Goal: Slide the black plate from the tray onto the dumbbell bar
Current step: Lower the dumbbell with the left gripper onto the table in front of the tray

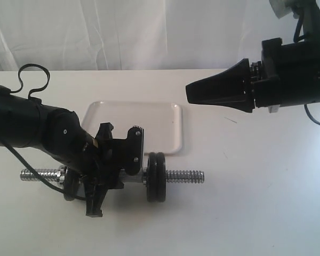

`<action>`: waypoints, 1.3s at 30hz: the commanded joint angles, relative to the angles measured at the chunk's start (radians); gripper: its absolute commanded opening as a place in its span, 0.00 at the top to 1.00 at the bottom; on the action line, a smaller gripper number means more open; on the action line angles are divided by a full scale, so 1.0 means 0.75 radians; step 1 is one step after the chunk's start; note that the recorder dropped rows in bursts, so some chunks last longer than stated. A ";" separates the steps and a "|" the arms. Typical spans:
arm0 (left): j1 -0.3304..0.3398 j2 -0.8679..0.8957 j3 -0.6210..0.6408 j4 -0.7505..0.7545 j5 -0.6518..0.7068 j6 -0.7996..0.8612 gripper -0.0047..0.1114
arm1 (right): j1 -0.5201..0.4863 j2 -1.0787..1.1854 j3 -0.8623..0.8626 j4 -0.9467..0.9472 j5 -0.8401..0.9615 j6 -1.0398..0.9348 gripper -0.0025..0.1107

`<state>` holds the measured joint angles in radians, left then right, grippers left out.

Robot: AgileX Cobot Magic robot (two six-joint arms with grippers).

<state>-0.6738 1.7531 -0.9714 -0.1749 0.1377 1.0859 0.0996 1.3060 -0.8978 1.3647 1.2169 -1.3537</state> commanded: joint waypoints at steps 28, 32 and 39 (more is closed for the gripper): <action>0.002 0.021 -0.049 -0.047 0.011 -0.013 0.51 | 0.003 0.002 -0.010 0.023 0.006 0.006 0.98; 0.002 0.022 -0.049 -0.047 0.011 -0.013 0.51 | 0.003 0.002 -0.010 0.023 0.006 0.009 0.98; 0.002 0.022 -0.049 -0.042 0.011 -0.013 0.51 | 0.003 0.002 -0.010 0.023 0.006 0.009 0.98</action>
<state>-0.6738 1.7726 -1.0072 -0.1938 0.1249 1.0859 0.0996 1.3060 -0.8978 1.3671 1.2169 -1.3499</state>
